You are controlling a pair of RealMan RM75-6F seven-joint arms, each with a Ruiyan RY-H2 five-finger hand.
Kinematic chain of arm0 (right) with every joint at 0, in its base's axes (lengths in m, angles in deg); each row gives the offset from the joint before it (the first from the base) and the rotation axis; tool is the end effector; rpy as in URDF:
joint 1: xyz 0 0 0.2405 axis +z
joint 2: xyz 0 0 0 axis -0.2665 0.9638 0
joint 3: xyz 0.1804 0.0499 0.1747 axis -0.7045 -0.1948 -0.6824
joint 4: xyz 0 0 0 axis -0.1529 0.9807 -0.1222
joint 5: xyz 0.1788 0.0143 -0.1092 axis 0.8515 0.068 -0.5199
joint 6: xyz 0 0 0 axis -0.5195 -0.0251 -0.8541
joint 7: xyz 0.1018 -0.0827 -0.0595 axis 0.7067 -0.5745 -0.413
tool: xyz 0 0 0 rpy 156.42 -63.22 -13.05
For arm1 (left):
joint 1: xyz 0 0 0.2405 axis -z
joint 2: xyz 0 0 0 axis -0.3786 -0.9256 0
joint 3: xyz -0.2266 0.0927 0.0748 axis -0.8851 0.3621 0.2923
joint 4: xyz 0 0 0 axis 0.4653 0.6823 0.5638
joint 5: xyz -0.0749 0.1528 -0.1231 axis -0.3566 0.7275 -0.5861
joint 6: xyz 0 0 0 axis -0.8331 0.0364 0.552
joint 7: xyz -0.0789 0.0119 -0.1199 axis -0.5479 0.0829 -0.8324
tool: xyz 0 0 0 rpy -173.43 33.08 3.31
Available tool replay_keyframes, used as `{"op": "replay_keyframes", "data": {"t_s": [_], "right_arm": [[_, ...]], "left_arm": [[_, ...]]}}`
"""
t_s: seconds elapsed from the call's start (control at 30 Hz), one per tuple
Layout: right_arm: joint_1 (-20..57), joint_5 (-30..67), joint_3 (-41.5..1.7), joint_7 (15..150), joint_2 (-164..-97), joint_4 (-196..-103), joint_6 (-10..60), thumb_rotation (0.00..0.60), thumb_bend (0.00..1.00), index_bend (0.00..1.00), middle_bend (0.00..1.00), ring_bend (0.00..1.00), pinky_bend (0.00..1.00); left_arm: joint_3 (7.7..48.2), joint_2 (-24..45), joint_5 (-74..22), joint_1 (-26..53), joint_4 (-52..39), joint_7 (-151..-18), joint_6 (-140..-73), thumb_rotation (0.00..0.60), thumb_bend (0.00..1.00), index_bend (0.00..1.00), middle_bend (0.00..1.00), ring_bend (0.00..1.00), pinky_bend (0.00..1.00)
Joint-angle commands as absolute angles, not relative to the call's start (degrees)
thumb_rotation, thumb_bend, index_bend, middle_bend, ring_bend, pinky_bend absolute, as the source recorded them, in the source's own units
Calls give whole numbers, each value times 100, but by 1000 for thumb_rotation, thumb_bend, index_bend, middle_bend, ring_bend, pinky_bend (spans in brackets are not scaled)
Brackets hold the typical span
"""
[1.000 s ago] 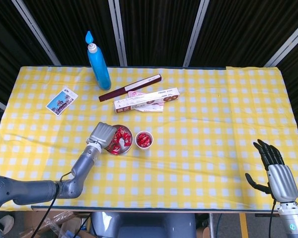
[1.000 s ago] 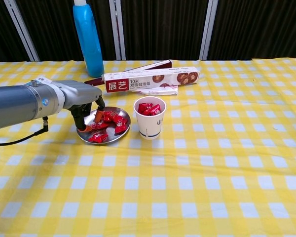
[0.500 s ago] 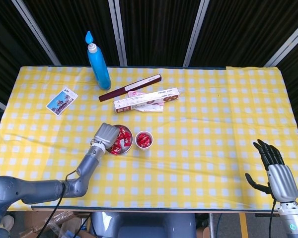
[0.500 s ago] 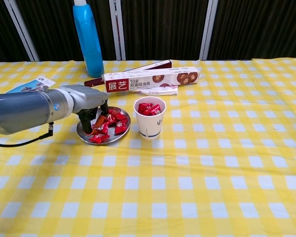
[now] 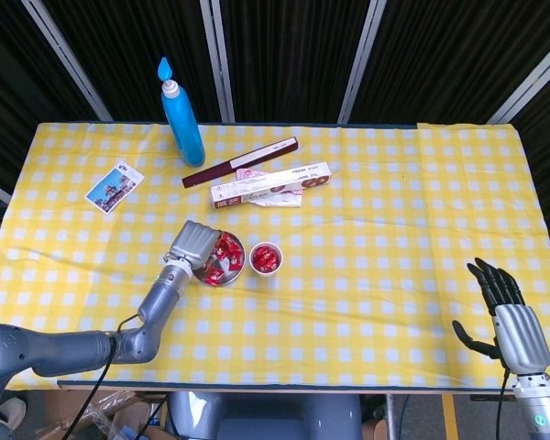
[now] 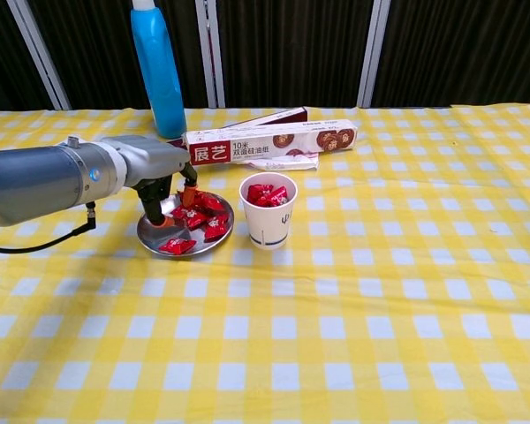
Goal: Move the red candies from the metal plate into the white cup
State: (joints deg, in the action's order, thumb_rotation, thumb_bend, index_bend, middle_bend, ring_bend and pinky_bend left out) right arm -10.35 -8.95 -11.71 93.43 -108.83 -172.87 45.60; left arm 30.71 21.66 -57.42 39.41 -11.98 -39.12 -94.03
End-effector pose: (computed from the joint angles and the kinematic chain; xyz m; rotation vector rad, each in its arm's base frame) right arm -0.2867 -0.1775 0.1564 1.3637 -1.1042 1.1325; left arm -0.1144 0.3838 -0.0572 -1.9577 -0.7919 -0.4913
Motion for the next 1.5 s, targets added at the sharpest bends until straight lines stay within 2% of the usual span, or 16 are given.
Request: {"op": "replay_keyframes", "data": {"t_s": [0.03, 0.37, 0.6, 0.93, 1.23, 1.5], "right_arm": [[-1036, -894, -1170, 9339, -10883, -17290, 4560, 600, 387, 0, 0, 0, 0], [-1025, -874, -1176, 9371, -10876, -17286, 4535, 600, 388, 0, 0, 0, 0], [-1025, -871, -1175, 9377, -10873, -17290, 4531, 600, 388, 0, 0, 0, 0], [-1023, -887, -1162, 9379, -10876, -17297, 4522, 600, 388, 0, 0, 0, 0], [-1027, -895, -1162, 9389, -10874, -17300, 4537, 600, 387, 0, 0, 0, 0], [-1026, -899, -1165, 9391, -10875, -17297, 4543, 600, 388, 0, 0, 0, 0]], "left_arm": [[3072, 2198, -5761, 3946, -1164, -3907, -9371, 600, 350, 328, 934, 969, 1000], [3041, 2366, -5838, 4019, -945, -3843, -9269, 600, 350, 331, 934, 970, 1000], [3078, 2491, -5896, 4046, -857, -3779, -9203, 600, 353, 407, 938, 970, 1000], [3128, 2437, -5808, 4011, -974, -3763, -9266, 600, 501, 546, 952, 976, 1000], [3056, 2171, -5552, 3930, -1383, -3926, -9426, 600, 511, 555, 952, 976, 1000], [2742, 1597, -5119, 3873, -2161, -4227, -9740, 600, 511, 552, 952, 976, 1000]]}}
